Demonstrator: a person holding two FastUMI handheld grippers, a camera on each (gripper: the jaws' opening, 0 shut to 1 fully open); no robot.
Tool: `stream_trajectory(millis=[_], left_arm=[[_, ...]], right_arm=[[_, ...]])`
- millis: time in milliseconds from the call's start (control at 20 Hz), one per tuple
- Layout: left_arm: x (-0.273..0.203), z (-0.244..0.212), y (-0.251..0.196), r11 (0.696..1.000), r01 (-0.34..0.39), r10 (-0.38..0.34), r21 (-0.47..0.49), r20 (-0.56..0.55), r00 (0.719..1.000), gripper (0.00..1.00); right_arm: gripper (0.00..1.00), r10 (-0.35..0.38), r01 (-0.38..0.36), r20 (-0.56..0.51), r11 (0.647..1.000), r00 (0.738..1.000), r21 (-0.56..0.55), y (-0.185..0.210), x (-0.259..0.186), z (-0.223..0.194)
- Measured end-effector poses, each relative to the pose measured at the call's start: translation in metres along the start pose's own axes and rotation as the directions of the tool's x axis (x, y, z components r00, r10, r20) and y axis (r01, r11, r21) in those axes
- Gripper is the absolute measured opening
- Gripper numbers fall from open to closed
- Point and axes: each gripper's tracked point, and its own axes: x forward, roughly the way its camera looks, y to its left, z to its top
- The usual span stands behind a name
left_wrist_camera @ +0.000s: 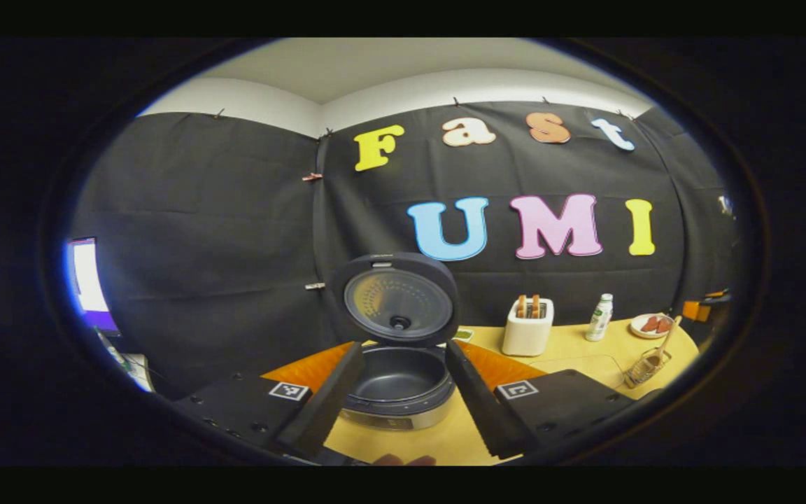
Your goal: Close the left gripper, press the button to open the rice cooker; take a wooden spoon from the chopstick holder with the right hand, scoop a spoonful of rice and pour it into the rice cooker, then put the wooden spoon back into the chopstick holder.
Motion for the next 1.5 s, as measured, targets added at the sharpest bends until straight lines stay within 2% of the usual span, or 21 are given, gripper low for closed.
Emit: stream_trajectory(millis=[150, 350, 750, 850, 900, 1050, 1100, 1150, 1200, 1350, 1500], left_arm=[[-0.004, 0.007, -0.010, 1.000, 0.001, -0.001, 0.013, 0.014, 1.000, 0.82], [-0.006, 0.012, -0.021, 1.000, 0.008, -0.008, 0.015, 0.017, 1.000, 0.83], [-0.013, 0.011, -0.034, 1.000, 0.027, -0.027, 0.010, 0.005, 1.000, 0.82], [-0.015, 0.011, -0.035, 1.000, 0.027, -0.027, 0.002, 0.003, 1.000, 0.82], [-0.017, 0.012, -0.034, 1.000, 0.030, -0.030, -0.006, 0.007, 1.000, 0.83], [-0.020, 0.011, -0.029, 1.000, 0.023, -0.023, -0.004, 0.004, 1.000, 0.83], [-0.020, 0.010, -0.027, 1.000, 0.022, -0.022, -0.004, 0.002, 1.000, 0.83], [-0.020, 0.010, -0.027, 1.000, 0.026, -0.026, -0.006, 0.000, 1.000, 0.82], [-0.021, 0.008, -0.025, 1.000, 0.025, -0.025, -0.008, -0.004, 1.000, 0.82], [-0.022, 0.006, -0.020, 1.000, 0.022, -0.022, -0.006, -0.010, 1.000, 0.83], [-0.023, 0.003, -0.020, 1.000, 0.027, -0.027, -0.001, -0.012, 1.000, 0.83]], right_arm=[[0.86, -0.037, 0.042, -0.077, 0.997, 0.996, 0.063, -0.019, 0.030, -0.022], [0.88, -0.026, 0.041, -0.161, 0.995, 0.987, 0.096, -0.026, 0.063, -0.049], [0.88, 0.003, 0.027, -0.207, 0.989, 0.978, 0.142, -0.028, 0.109, -0.064], [0.85, -0.002, 0.036, -0.221, 0.988, 0.975, 0.148, -0.032, 0.118, -0.066], [0.76, -0.001, 0.038, -0.238, 0.988, 0.971, 0.151, -0.032, 0.121, -0.070], [0.61, 0.010, 0.036, -0.267, 0.985, 0.964, 0.167, -0.032, 0.126, -0.077], [0.43, 0.010, 0.038, -0.272, 0.984, 0.962, 0.171, -0.033, 0.128, -0.079], [0.47, 0.018, 0.035, -0.275, 0.982, 0.961, 0.186, -0.031, 0.129, -0.081], [0.31, 0.017, 0.040, -0.280, 0.980, 0.960, 0.196, -0.030, 0.129, -0.081], [0.27, 0.053, 0.013, -0.289, 0.974, 0.956, 0.224, -0.023, 0.123, -0.080], [0.18, 0.082, -0.018, -0.269, 0.972, 0.960, 0.232, -0.013, 0.116, -0.072]])
